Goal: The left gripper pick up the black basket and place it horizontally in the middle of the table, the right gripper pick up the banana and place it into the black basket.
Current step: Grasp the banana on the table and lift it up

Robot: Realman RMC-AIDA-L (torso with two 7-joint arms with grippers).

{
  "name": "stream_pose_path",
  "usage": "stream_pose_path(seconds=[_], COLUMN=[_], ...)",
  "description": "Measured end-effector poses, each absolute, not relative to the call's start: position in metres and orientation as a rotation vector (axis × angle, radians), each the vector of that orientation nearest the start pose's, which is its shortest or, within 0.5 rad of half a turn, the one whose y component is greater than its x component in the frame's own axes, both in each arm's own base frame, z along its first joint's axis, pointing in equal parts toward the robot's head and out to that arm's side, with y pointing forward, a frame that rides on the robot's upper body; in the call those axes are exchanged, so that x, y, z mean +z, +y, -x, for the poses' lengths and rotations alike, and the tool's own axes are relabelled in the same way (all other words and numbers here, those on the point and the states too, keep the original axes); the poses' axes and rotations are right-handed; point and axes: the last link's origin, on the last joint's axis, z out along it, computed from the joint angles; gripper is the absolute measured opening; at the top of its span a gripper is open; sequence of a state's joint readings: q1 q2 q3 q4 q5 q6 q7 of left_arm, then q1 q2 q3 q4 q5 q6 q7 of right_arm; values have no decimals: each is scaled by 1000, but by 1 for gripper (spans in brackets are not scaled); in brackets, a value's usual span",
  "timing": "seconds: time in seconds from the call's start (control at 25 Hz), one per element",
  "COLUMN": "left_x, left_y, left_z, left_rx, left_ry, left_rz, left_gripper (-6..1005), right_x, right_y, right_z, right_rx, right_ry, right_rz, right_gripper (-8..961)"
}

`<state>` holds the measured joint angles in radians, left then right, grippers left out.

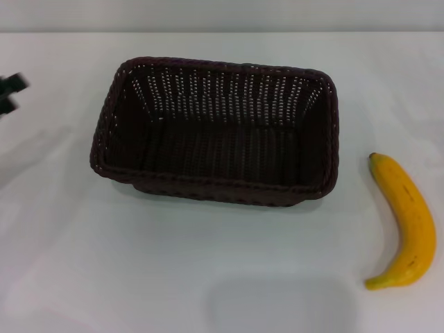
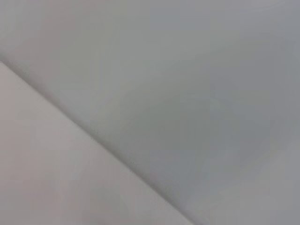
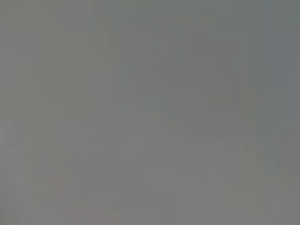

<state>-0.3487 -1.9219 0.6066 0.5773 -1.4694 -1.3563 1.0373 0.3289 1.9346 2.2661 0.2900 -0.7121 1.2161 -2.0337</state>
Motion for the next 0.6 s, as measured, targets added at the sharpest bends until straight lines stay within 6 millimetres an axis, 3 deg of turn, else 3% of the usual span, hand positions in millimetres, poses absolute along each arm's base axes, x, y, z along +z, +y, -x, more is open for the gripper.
stream_pose_path(seconds=[0.12,0.28,0.44,0.6], left_x=[100,101,101,103], left_y=[309,298,296,298], left_z=[376,400,416,427], left_rx=[-1097,-1062,-981,-905], left_ry=[-1543,-1448,-1371,-1311], left_rz=[1692,1573,1500,1428], left_gripper=[740,738,737,736], right_x=[130,150,157,152], right_y=[331,337,343,336], right_z=[-374,-350,-319,-278], right_rx=[1167,1089,843,556], right_ry=[1025,1099,1194,1219], right_rz=[1571,1819,1924,1950], right_gripper=[855,855,855,852])
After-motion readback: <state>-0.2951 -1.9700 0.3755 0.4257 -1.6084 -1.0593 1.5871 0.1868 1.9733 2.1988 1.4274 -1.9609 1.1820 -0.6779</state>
